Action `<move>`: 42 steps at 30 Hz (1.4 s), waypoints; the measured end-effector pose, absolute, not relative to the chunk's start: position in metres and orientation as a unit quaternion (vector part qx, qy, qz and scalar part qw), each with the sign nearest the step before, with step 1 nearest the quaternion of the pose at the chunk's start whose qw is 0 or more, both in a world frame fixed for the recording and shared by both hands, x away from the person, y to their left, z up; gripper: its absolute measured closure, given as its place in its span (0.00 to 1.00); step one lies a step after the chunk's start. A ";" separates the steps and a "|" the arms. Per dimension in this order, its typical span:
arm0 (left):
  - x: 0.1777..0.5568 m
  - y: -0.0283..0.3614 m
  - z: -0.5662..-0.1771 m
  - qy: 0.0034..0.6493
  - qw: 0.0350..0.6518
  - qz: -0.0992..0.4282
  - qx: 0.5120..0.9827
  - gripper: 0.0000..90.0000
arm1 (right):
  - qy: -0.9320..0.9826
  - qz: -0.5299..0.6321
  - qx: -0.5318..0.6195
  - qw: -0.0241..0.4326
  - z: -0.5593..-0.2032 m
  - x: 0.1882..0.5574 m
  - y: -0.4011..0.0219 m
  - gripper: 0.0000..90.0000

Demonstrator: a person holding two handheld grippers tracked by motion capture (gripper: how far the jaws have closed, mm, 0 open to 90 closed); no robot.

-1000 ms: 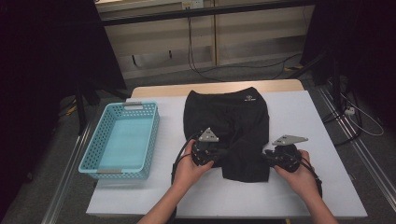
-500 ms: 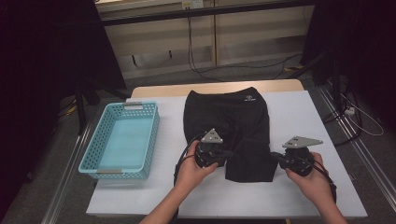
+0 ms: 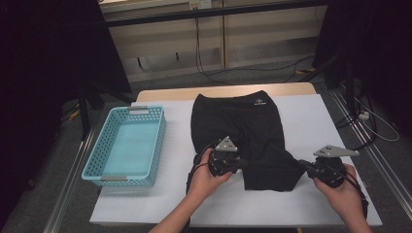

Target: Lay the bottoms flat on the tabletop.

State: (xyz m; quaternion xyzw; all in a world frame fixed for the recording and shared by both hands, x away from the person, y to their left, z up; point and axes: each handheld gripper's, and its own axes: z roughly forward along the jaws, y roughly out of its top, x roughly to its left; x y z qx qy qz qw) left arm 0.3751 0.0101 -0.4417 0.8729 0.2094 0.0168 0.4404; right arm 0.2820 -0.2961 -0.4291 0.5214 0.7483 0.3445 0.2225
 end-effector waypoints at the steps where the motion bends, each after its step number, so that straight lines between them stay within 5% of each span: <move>1: 0.375 0.010 -0.443 0.212 0.442 0.019 0.871 0.76 | 0.750 0.341 0.520 0.229 -0.431 0.284 -0.296 0.97; 3: 0.376 0.012 -0.445 0.220 0.444 0.017 0.869 0.65 | 0.748 0.332 0.520 0.245 -0.436 0.287 -0.295 0.88; 6: 0.375 0.012 -0.447 0.221 0.442 0.023 0.869 0.50 | 0.750 0.312 0.526 0.251 -0.443 0.294 -0.296 0.89; 9: 0.373 0.012 -0.447 0.229 0.445 0.013 0.866 0.43 | 0.750 0.303 0.524 0.266 -0.442 0.294 -0.294 0.81; 14: 0.367 0.011 -0.448 0.230 0.433 0.000 0.872 0.46 | 0.747 0.324 0.518 0.261 -0.438 0.288 -0.292 0.64; 23: 0.361 0.005 -0.460 0.211 0.409 0.001 0.888 0.62 | 0.736 0.338 0.529 0.253 -0.438 0.282 -0.302 0.50; 31: 0.357 0.003 -0.460 0.212 0.399 -0.041 0.891 0.99 | 0.750 0.329 0.522 0.238 -0.444 0.282 -0.298 0.55; 37: 0.356 0.003 -0.455 0.202 0.394 -0.040 0.896 1.00 | 0.758 0.305 0.530 0.229 -0.453 0.285 -0.301 0.68; 42: 0.361 0.007 -0.447 0.203 0.405 -0.040 0.891 1.00 | 0.762 0.314 0.527 0.209 -0.455 0.288 -0.300 0.90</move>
